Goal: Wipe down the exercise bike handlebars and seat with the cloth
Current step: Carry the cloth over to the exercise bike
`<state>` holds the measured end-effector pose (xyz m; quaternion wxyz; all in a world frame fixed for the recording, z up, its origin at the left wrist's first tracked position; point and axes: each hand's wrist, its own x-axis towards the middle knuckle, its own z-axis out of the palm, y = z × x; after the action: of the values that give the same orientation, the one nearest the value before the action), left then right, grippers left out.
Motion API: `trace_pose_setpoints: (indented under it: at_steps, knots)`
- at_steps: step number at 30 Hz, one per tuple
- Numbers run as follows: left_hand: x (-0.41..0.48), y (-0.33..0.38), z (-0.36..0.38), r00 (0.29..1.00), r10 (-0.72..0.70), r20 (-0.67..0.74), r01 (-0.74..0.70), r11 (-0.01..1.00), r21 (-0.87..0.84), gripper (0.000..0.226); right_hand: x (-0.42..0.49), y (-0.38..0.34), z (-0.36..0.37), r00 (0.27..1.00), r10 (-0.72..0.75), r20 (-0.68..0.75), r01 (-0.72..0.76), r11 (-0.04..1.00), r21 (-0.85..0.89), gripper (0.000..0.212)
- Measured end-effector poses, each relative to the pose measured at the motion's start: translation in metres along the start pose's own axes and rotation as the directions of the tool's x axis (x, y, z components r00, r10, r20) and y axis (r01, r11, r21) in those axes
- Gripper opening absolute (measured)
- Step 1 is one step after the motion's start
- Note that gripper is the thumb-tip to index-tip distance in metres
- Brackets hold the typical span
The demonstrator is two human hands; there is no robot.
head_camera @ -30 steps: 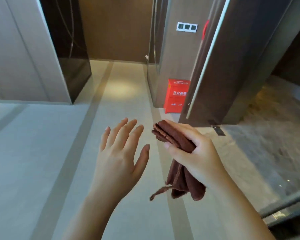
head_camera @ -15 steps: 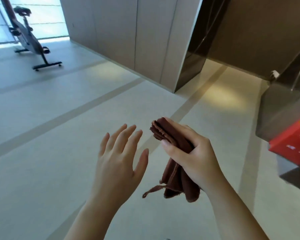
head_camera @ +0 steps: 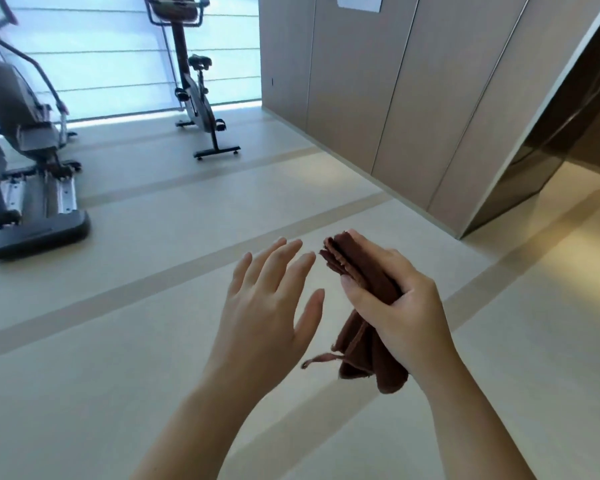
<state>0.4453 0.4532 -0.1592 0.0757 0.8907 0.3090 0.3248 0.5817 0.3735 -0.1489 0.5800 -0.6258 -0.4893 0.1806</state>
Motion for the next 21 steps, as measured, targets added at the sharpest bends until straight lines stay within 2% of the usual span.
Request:
trace_pose_setpoints:
  at_steps: [4,12,16,21]
  knots:
    - [0.051,-0.043,0.009,0.997,-0.073,-0.026,0.075,0.996,0.049,0.044,0.074,0.023,0.023,0.998,-0.02,0.065,0.018,1.0,0.019,0.04]
    - [0.125,-0.146,0.038,0.981,-0.175,-0.081,0.179,0.983,0.04,0.042,0.19,0.066,0.092,0.983,0.038,0.182,-0.048,0.997,0.055,0.039]
    - [0.165,-0.219,0.054,0.977,-0.195,-0.084,0.199,0.979,0.039,0.042,0.258,0.089,0.14,0.98,0.084,0.179,-0.1,0.991,0.084,0.039]
    - [0.238,-0.326,0.049,0.969,-0.2,-0.143,0.213,0.974,0.077,0.041,0.368,0.093,0.223,0.975,0.05,0.216,-0.073,0.992,0.102,0.04]
